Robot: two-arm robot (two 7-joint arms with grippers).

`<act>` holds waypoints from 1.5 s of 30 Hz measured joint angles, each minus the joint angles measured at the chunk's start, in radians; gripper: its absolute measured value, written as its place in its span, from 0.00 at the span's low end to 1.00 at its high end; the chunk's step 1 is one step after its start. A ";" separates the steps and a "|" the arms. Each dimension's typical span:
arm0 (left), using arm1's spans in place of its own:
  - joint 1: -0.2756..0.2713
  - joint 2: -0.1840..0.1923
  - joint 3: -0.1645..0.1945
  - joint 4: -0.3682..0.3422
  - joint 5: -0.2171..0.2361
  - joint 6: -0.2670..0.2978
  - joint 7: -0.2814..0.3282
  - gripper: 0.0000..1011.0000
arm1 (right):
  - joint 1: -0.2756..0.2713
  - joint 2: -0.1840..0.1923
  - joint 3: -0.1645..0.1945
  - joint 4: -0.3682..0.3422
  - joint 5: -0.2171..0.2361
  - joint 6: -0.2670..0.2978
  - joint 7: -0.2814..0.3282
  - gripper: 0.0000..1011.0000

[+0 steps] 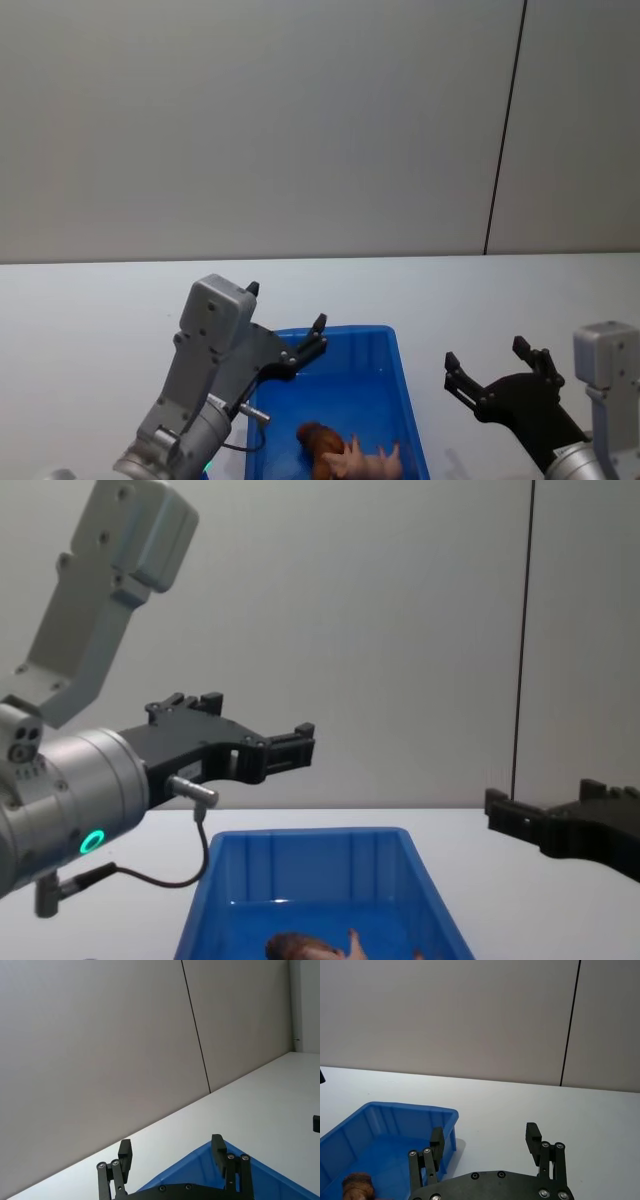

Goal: Pick up the two dolls from the table and place them into the box.

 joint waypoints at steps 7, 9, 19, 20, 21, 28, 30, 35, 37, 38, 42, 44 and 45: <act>0.024 0.021 -0.012 -0.033 -0.031 0.043 0.024 0.99 | -0.010 0.006 0.003 -0.010 0.001 -0.003 -0.014 0.99; 0.034 0.030 -0.017 -0.047 -0.044 0.060 0.034 0.99 | -0.012 0.007 0.003 -0.011 0.001 -0.004 -0.016 0.99; 0.082 0.071 -0.042 -0.101 -0.114 0.145 0.095 0.99 | -0.019 0.011 0.005 -0.018 0.001 -0.007 -0.025 0.99; 0.090 0.078 -0.046 -0.108 -0.128 0.159 0.109 0.99 | -0.019 0.011 0.005 -0.018 0.001 -0.007 -0.025 0.99; 0.090 0.078 -0.046 -0.108 -0.128 0.159 0.109 0.99 | -0.020 0.011 0.005 -0.019 0.001 -0.007 -0.025 0.99; 0.135 0.111 -0.066 -0.138 -0.187 0.206 0.164 0.99 | -0.022 0.012 0.006 -0.021 0.001 -0.008 -0.028 0.99; 0.149 0.120 -0.072 -0.145 -0.204 0.218 0.180 0.99 | -0.022 0.012 0.006 -0.021 0.001 -0.008 -0.029 0.99; 0.172 0.133 -0.080 -0.152 -0.234 0.237 0.206 0.99 | -0.023 0.013 0.006 -0.022 0.001 -0.008 -0.030 0.99; 0.183 0.138 -0.083 -0.153 -0.246 0.242 0.217 0.99 | -0.023 0.013 0.006 -0.022 0.001 -0.008 -0.030 0.99; 0.185 0.139 -0.084 -0.153 -0.249 0.244 0.219 0.99 | -0.023 0.013 0.006 -0.022 0.001 -0.008 -0.030 0.99; 0.200 0.145 -0.089 -0.154 -0.268 0.253 0.231 0.99 | -0.023 0.013 0.006 -0.022 0.001 -0.008 -0.031 0.99; 0.207 0.147 -0.091 -0.152 -0.277 0.256 0.233 0.99 | -0.023 0.014 0.006 -0.022 0.001 -0.008 -0.031 0.99; 0.212 0.148 -0.092 -0.150 -0.284 0.258 0.234 0.99 | -0.023 0.014 0.006 -0.023 0.001 -0.008 -0.031 0.99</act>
